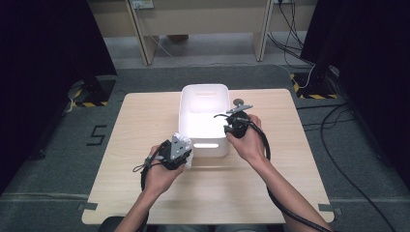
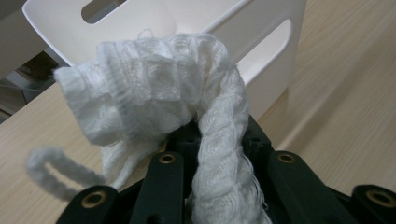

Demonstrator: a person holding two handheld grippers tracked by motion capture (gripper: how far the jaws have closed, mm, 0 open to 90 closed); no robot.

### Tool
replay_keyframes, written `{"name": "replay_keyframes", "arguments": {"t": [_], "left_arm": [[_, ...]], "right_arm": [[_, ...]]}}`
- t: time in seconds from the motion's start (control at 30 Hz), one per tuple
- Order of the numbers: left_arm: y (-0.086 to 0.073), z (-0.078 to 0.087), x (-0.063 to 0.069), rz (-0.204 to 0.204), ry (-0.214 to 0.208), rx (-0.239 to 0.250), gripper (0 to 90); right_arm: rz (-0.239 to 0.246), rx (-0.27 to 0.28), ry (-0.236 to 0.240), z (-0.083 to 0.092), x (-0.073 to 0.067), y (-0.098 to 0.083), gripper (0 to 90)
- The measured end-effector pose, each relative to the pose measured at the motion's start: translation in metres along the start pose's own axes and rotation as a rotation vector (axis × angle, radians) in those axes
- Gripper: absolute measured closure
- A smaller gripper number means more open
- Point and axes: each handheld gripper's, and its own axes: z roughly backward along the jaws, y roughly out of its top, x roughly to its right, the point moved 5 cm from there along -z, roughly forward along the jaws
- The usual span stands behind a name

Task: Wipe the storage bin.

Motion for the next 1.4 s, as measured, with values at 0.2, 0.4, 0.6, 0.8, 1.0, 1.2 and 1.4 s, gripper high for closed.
{"name": "replay_keyframes", "arguments": {"t": [0.2,0.4,0.6,0.8,1.0,1.2,1.4], "left_arm": [[-0.007,-0.006,0.000,-0.011,-0.003,-0.025,74.3],[-0.016,-0.014,0.004,-0.005,-0.003,-0.036,74.3],[-0.022,-0.020,0.007,-0.003,-0.011,-0.048,74.3],[-0.025,-0.024,0.008,-0.006,-0.018,-0.058,74.3],[-0.030,-0.030,0.011,-0.004,-0.027,-0.077,74.3],[-0.034,-0.036,0.014,-0.006,-0.036,-0.084,74.3],[-0.034,-0.039,0.019,-0.005,-0.040,-0.092,74.3]], "right_arm": [[0.003,0.003,-0.002,0.000,-0.001,0.000,66.6],[0.002,0.004,-0.003,0.000,-0.001,0.000,66.6],[0.007,0.006,-0.002,0.001,-0.002,0.000,66.5],[0.006,0.004,-0.003,0.001,-0.002,0.000,66.5],[0.009,0.007,-0.005,0.001,-0.002,-0.001,66.5],[0.005,0.010,-0.004,0.001,-0.002,-0.001,66.5],[0.001,0.011,0.000,0.001,-0.002,-0.001,66.5]]}}
